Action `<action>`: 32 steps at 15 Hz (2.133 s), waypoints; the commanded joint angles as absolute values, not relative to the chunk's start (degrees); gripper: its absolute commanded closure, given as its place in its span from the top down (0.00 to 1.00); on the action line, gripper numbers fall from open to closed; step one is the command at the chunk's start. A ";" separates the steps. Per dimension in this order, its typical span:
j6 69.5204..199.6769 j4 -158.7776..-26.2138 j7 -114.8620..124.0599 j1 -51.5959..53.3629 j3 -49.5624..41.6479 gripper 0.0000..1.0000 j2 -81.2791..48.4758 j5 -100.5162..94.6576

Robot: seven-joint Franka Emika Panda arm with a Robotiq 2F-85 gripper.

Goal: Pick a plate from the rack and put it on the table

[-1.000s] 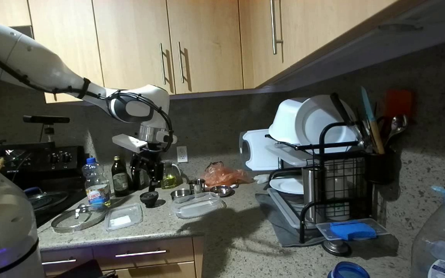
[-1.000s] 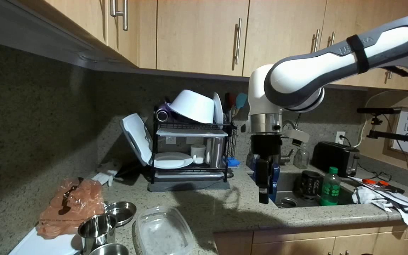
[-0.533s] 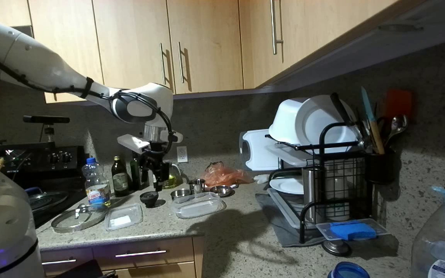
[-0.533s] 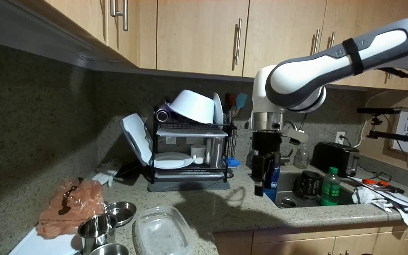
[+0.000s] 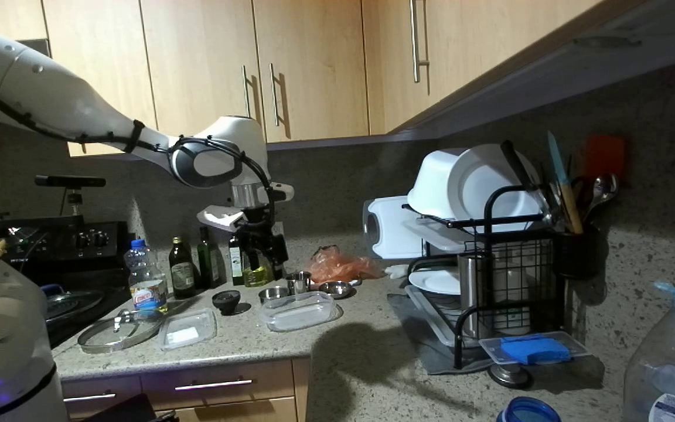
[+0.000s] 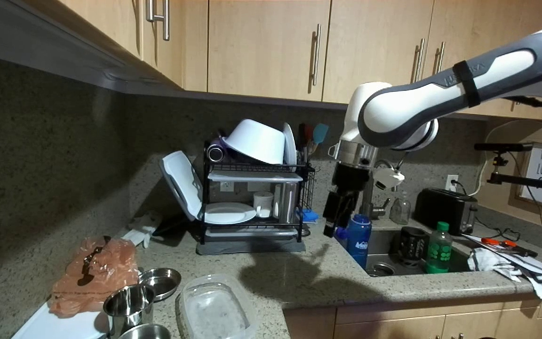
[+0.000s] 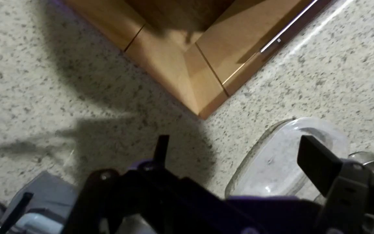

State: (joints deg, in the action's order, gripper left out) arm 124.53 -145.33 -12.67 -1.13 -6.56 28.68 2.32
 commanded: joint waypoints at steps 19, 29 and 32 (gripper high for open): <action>157.37 -153.25 21.89 -21.29 6.24 1.00 33.63 -11.47; 186.37 -148.22 25.77 -51.97 21.92 1.00 26.98 -24.59; 185.77 -149.01 25.13 -51.31 21.40 1.00 27.53 -23.19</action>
State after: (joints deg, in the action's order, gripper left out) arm 185.79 -148.97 25.13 -51.36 21.44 27.50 -23.19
